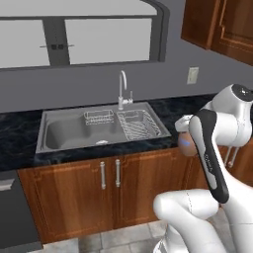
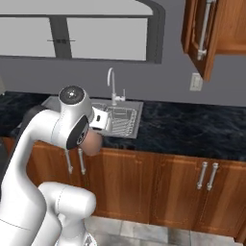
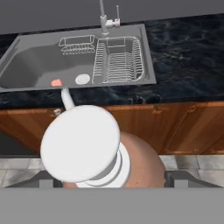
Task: Pick up the bar soap and soap dispenser from the sink, and place them back in the cabinet, and close the cabinet doors.
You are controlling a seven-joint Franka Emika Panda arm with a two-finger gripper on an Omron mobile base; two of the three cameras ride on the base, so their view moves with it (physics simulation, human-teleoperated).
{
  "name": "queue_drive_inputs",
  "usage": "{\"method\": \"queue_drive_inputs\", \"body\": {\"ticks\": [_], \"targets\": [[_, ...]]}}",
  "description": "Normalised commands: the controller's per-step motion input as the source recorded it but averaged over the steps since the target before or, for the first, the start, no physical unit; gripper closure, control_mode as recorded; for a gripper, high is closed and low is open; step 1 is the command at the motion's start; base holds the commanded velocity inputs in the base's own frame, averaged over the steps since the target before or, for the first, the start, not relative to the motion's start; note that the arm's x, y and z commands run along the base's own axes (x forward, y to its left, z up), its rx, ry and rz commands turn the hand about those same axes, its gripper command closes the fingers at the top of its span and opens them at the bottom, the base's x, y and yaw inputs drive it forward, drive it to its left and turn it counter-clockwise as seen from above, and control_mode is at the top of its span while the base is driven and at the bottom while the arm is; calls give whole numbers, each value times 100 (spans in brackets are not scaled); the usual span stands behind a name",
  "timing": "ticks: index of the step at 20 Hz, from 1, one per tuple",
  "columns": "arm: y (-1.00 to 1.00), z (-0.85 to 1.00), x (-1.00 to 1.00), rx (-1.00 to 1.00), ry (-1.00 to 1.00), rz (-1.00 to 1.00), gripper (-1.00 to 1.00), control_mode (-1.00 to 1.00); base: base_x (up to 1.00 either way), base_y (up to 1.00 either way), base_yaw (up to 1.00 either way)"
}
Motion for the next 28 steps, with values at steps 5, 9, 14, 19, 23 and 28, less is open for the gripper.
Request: {"method": "queue_drive_inputs", "body": {"ticks": [5,9,14,19,23,28], "targets": [[0,0,0,0,0,0,100,100,-43,-37,-1],[0,0,0,0,0,0,100,100,-23,-44,-7],[0,0,0,0,0,0,100,100,-12,-57,-2],[0,0,0,0,0,0,100,100,-2,-62,0],[0,0,0,0,0,0,100,100,0,-62,0],[0,0,0,0,0,0,100,100,0,-63,0]]}}
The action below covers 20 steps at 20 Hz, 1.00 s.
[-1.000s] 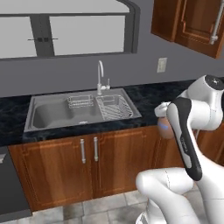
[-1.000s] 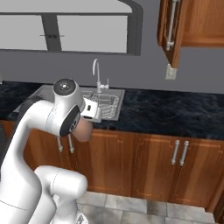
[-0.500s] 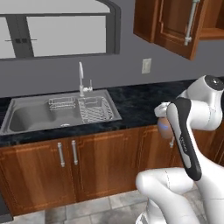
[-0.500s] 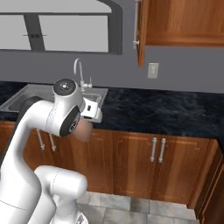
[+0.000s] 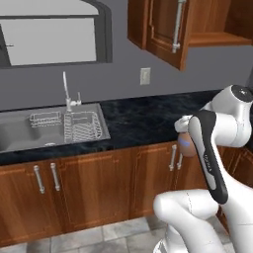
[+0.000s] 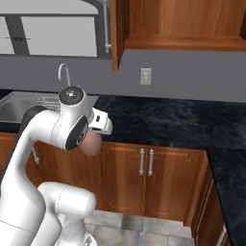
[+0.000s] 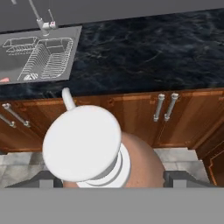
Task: Pick up the bar soap and soap dispenser from the sink, and place them back in the cabinet, and close the cabinet doors.
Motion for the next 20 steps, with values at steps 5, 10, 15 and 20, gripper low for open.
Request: {"method": "queue_drive_inputs", "body": {"ticks": [5,10,15,20], "targets": [[0,0,0,0,0,0,100,100,7,-59,0],[0,0,0,0,0,0,100,100,20,-49,0],[0,0,0,0,0,0,100,100,31,-37,0],[0,0,0,0,0,0,100,100,36,-25,0]]}}
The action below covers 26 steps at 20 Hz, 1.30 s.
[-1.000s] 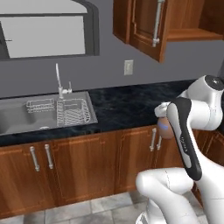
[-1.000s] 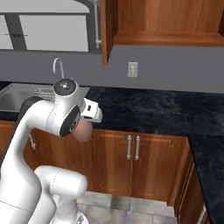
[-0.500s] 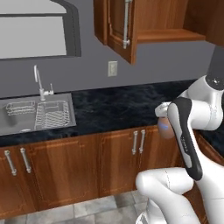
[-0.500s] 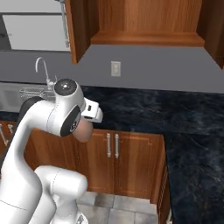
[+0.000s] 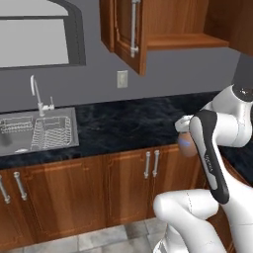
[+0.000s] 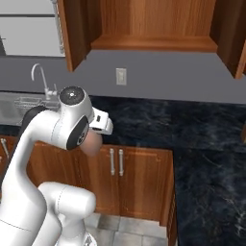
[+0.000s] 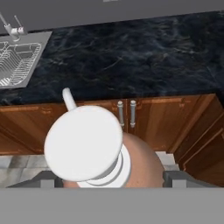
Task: Pick up the bar soap and soap dispenser from the sink, and place them back in the cabinet, and close the cabinet doors.
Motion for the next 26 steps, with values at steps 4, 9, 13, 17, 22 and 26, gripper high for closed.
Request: {"method": "queue_drive_inputs", "body": {"ticks": [4,9,13,17,22,26], "targets": [[0,0,0,0,0,0,100,100,45,-23,0],[0,0,0,0,0,0,100,100,46,-19,0],[0,0,0,0,0,0,100,100,51,-20,0],[0,0,0,0,0,0,100,100,43,-32,0],[0,0,0,0,0,0,100,100,38,-44,5],[0,0,0,0,0,0,100,100,40,-41,3]]}}
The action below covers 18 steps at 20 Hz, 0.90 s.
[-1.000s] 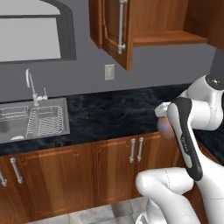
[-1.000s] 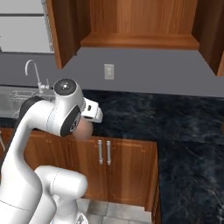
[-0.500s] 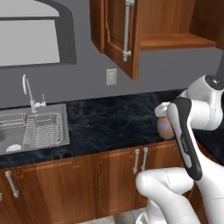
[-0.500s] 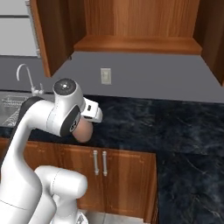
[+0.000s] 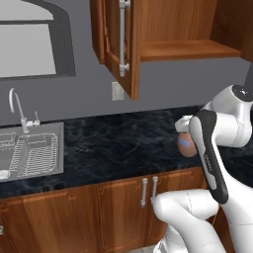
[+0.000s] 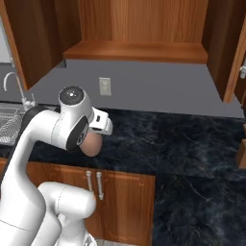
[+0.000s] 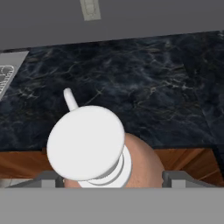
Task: Pick up the bar soap and soap dispenser from the sink, and place them back in the cabinet, and close the cabinet doors.
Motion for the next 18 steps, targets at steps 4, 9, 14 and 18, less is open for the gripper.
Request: {"method": "queue_drive_inputs", "body": {"ticks": [4,9,14,18], "targets": [[0,0,0,0,0,0,100,100,41,-38,3],[0,0,0,0,0,0,100,100,39,-25,0],[0,0,0,0,0,0,100,100,40,-21,0],[0,0,0,0,0,0,100,100,30,-22,0]]}}
